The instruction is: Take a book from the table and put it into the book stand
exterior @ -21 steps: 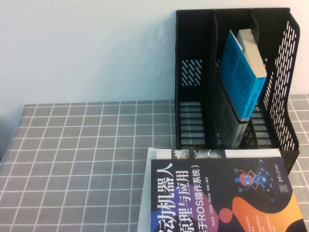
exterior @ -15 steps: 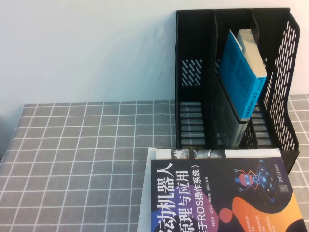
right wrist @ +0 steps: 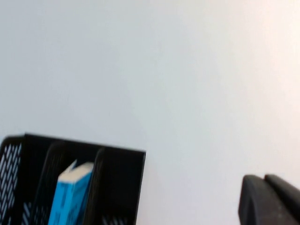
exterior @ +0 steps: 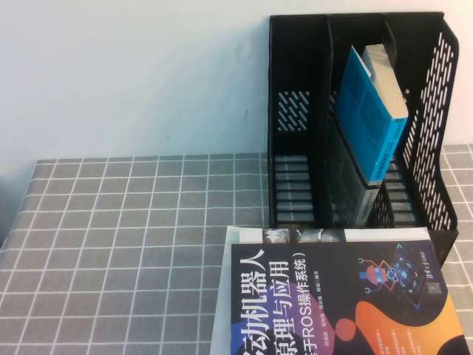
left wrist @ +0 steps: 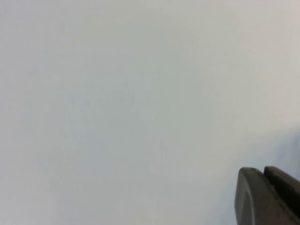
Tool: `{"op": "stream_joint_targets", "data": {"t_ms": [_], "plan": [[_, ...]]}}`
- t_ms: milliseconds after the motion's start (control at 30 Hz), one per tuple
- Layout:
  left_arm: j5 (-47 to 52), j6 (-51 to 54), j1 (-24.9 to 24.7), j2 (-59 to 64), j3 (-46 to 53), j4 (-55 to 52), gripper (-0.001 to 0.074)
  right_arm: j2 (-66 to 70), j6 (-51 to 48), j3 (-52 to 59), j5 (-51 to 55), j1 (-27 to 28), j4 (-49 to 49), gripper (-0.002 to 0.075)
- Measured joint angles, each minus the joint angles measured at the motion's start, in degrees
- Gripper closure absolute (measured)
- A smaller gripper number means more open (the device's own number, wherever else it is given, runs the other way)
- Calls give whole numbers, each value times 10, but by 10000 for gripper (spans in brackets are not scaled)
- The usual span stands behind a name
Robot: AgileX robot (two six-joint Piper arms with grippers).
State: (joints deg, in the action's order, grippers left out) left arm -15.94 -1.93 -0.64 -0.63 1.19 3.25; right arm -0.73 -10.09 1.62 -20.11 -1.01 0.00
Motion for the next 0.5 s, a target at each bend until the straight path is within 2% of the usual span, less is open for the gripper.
{"op": "stream_joint_targets", "data": {"t_ms": [167, 300, 400, 500], "plan": [[-122, 0, 0, 0, 0, 0, 734, 0, -1, 0, -76, 0, 17, 729], [-147, 0, 0, -1, 0, 8, 734, 0, -1, 0, -84, 0, 31, 729], [-89, -1, 0, -2, -7, 23, 734, -1, 15, -1, -79, 0, 36, 729], [15, 9, 1, -2, -57, 28, 734, -1, 23, -38, -10, 0, 38, 729]]}}
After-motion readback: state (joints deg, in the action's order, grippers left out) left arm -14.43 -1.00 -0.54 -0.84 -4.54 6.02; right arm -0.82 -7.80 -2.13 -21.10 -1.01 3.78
